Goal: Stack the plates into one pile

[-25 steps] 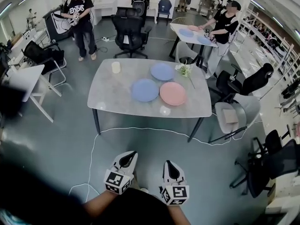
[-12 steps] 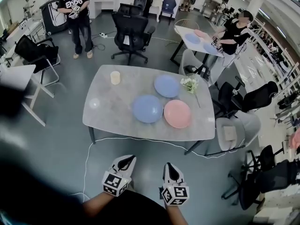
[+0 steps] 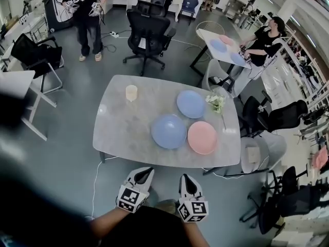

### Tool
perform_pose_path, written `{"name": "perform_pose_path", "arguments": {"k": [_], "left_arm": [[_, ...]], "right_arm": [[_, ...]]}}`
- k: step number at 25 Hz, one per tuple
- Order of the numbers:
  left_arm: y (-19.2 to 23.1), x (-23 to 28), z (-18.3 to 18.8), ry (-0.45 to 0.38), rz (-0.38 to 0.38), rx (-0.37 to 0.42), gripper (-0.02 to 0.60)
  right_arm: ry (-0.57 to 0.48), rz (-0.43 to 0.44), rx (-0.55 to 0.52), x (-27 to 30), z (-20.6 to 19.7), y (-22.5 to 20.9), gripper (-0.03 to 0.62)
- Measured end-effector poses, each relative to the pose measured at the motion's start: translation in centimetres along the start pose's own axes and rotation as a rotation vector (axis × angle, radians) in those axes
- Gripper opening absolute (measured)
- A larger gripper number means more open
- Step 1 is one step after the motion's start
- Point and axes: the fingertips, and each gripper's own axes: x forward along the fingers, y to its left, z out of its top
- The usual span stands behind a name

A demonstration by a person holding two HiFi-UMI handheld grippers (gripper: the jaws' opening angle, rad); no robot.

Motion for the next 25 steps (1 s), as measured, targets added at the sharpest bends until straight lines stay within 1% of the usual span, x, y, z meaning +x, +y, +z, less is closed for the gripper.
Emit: {"name": "perform_pose_path", "arguments": {"k": [4, 8, 11, 15, 21, 25], "left_arm": [[2.9, 1.0, 1.3, -0.015, 0.027, -0.001, 0.016], [5.4, 2.5, 1.1, -0.006, 0.05, 0.006, 0.017], [6.6, 3.8, 0.0, 0.025, 0.065, 0.008, 0.017], [7.7, 6.3, -1.1, 0.076, 0.076, 0.006, 0.017], [9.8, 12.1, -2.9, 0.162, 0.105, 0.004, 0.017], [12.2, 16.6, -4.1, 0.219, 0.14, 0.008, 0.017]], "right_arm": [[0.018, -0.035, -0.001, 1.6, 0.2, -0.9, 0.011], [0.067, -0.053, 0.042, 3.7, -1.2, -2.6, 0.011], [0.083, -0.069, 0.079, 5.0, -2.3, -4.0, 0.012], [0.098, -0.075, 0.109, 7.3, -2.9, -6.3, 0.012], [0.151, -0.072, 0.164, 12.1, -3.9, -10.7, 0.012], [0.191, -0.067, 0.19, 15.8, -4.9, -13.6, 0.012]]}}
